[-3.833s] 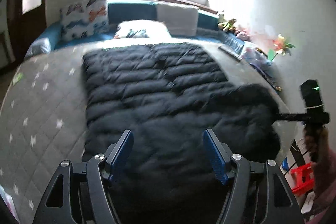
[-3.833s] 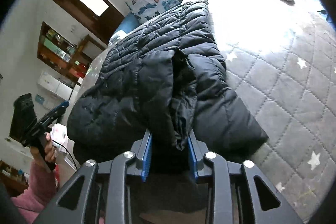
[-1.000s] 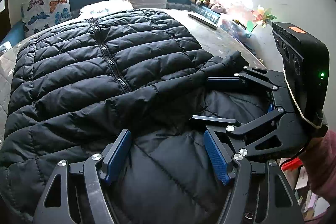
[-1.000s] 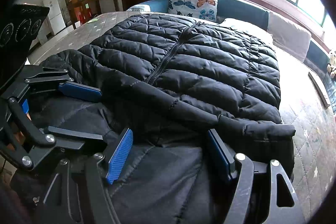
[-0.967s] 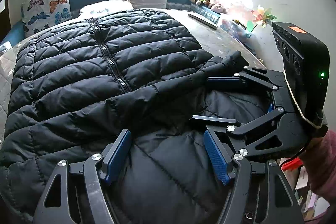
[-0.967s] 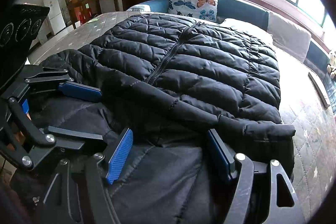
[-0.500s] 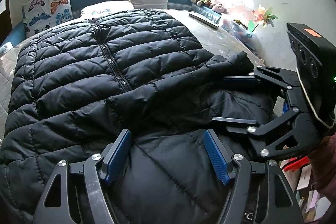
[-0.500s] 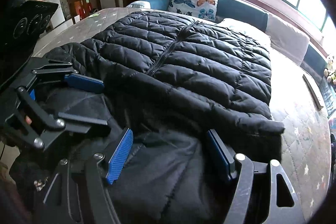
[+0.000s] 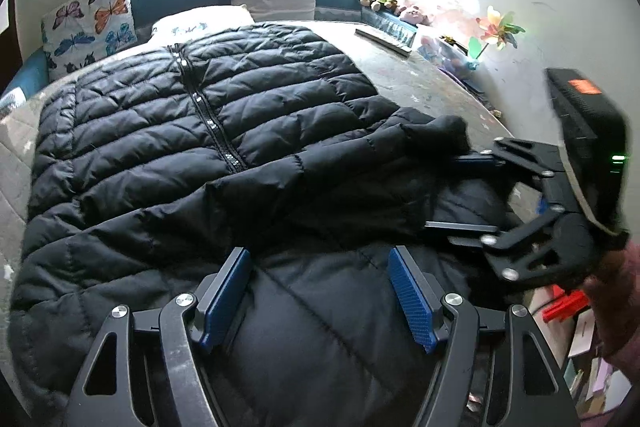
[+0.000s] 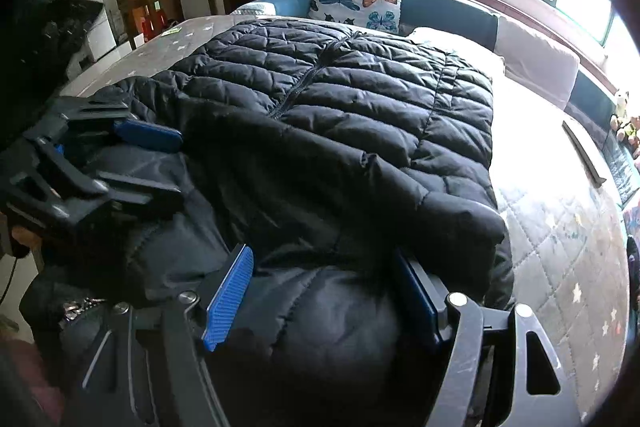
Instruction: Fold large clothes
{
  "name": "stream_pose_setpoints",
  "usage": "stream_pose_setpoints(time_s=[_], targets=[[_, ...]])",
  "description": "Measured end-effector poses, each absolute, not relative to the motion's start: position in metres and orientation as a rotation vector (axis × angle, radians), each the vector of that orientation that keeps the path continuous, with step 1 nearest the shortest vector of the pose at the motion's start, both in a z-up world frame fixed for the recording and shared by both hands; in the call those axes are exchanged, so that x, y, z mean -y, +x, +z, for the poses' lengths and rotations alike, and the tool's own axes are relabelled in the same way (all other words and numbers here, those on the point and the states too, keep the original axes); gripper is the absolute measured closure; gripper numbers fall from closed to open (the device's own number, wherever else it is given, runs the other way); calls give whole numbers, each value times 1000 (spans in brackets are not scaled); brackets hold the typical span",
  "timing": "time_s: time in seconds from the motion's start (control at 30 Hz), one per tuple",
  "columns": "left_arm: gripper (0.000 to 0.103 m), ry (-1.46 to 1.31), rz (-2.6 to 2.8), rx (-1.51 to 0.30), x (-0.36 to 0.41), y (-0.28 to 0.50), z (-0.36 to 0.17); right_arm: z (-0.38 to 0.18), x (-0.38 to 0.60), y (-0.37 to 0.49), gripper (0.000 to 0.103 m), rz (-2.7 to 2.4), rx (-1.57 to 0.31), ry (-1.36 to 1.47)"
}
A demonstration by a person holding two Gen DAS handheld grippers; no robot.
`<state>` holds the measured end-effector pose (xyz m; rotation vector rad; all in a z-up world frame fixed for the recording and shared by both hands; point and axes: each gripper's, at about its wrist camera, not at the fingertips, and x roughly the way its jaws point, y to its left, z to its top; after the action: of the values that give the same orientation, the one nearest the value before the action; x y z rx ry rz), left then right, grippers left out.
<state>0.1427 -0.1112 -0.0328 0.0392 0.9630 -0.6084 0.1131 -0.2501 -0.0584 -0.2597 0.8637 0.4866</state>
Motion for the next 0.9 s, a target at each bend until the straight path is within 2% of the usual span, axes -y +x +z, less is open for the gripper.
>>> stream_pose_setpoints(time_s=[0.4,0.6,0.9], targets=[[29,56,-486,-918,23,88,7,-44,279,95,24,512,-873,-205],[29,-32,-470,-962,-10,80,-16,-56,278,99,24,506,-902,-204],[28,-83,-485,-972,-16,81,-41,-67,281,101,24,515,-887,-194]])
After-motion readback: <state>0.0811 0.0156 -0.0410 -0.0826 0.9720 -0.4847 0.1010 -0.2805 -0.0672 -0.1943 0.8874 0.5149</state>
